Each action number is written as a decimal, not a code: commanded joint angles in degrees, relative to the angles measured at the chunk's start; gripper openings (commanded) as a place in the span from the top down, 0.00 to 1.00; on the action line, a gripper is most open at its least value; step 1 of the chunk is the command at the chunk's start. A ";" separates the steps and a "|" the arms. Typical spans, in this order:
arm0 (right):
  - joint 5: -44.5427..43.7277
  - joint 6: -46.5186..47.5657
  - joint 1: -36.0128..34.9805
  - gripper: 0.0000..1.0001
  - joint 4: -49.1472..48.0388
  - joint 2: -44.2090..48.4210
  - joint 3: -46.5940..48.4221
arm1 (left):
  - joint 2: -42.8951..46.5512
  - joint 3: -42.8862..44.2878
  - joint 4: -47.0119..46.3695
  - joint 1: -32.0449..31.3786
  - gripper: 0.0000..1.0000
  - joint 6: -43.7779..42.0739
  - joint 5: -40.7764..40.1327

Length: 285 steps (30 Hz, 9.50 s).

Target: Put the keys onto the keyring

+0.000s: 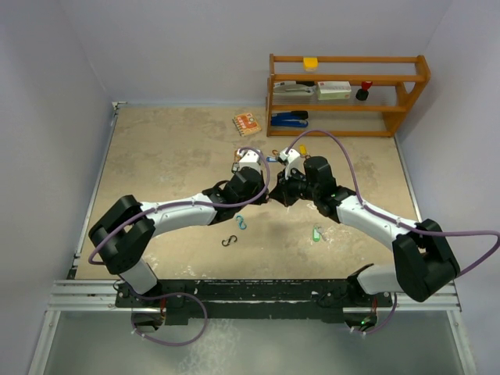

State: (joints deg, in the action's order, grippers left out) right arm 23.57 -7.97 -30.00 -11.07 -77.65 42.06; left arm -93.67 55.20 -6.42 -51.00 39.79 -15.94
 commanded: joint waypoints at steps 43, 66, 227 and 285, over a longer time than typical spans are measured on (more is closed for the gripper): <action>-3.82 0.84 -0.94 1.00 0.81 0.83 1.29 | 8.20 -0.74 2.10 0.44 0.40 4.67 -16.49; -10.20 -4.54 -6.50 1.00 -1.55 -18.31 18.92 | 25.48 -13.67 11.33 1.17 0.23 7.98 -30.30; -40.49 -20.20 5.30 0.72 22.37 -11.91 7.22 | 15.03 -13.64 6.41 1.26 0.25 8.37 -23.34; -35.83 -10.67 4.25 1.00 15.36 9.45 2.04 | 4.08 -11.57 11.07 -6.30 0.30 16.15 -16.43</action>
State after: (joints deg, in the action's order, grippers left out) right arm -12.40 -18.92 -25.50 6.09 -69.36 44.56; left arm -88.20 40.80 6.09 -56.77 54.54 -32.75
